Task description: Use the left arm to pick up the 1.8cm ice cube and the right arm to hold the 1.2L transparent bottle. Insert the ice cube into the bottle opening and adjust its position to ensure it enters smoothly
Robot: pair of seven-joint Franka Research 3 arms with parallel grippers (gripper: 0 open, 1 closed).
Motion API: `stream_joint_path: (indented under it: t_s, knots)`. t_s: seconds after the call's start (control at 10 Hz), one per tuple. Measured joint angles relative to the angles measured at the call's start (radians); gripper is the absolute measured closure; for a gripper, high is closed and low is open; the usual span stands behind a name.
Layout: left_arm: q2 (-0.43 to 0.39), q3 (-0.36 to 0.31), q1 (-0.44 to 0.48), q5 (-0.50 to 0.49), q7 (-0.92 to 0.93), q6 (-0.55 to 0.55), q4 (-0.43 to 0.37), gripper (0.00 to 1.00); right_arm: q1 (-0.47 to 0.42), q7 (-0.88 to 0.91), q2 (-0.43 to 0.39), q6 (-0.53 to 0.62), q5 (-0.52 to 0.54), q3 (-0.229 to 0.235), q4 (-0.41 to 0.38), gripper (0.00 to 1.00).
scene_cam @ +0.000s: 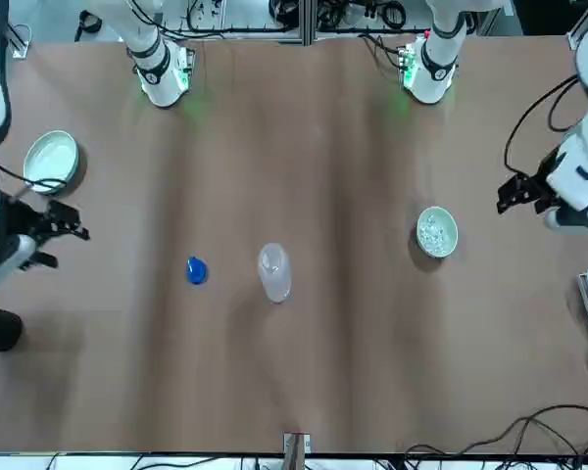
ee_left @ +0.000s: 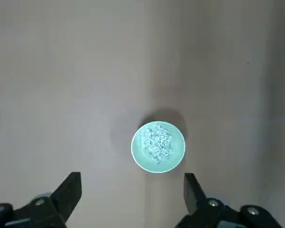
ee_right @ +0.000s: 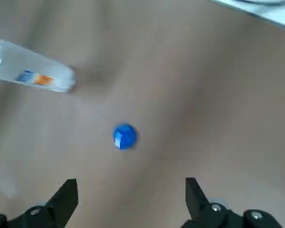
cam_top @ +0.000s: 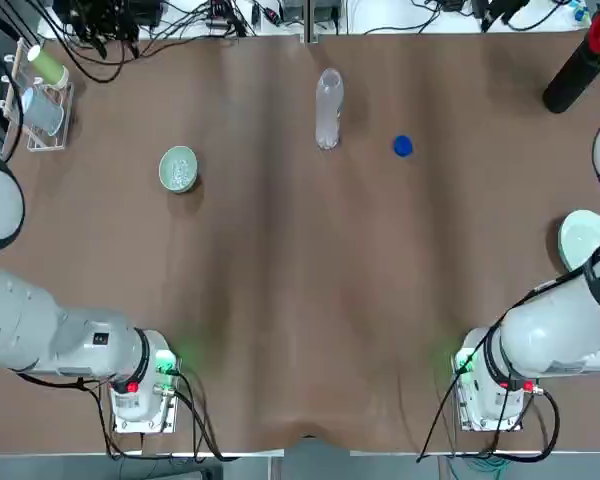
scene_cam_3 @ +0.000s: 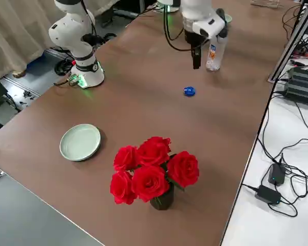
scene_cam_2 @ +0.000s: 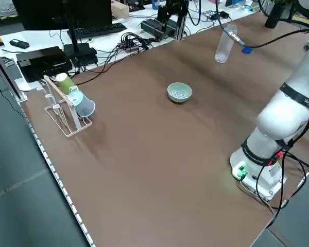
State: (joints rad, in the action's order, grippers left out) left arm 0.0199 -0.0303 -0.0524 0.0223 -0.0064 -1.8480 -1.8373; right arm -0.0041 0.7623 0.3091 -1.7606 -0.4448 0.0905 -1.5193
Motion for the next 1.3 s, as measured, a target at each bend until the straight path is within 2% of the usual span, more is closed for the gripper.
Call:
stream_joint_path:
  t_s: [0.4, 0.7, 0.8, 1.0, 1.3]
  knots:
    - [0.003, 0.004, -0.004, 0.0, 0.0, -0.127, -0.186, 0.06, 0.0, 0.497, 0.16, -0.024, -0.387, 0.0, -0.027, 0.0]
    - [0.019, 0.006, -0.007, 0.0, 0.0, -0.303, -0.327, 0.06, 0.001, 0.882, 0.241, -0.009, -0.585, -0.004, -0.059, 0.0]
    - [0.027, 0.011, -0.011, 0.0, 0.0, -0.343, -0.365, 0.06, 0.002, 1.031, 0.27, -0.006, -0.682, -0.015, -0.069, 0.0]
    - [0.046, 0.029, -0.014, 0.0, 0.0, -0.392, -0.402, 0.06, 0.019, 1.292, 0.37, -0.004, -0.869, -0.046, -0.078, 0.0]
    - [0.124, 0.051, -0.015, 0.0, 0.0, -0.487, -0.413, 0.06, 0.087, 1.496, 0.466, 0.008, -1.044, -0.083, -0.076, 0.0]
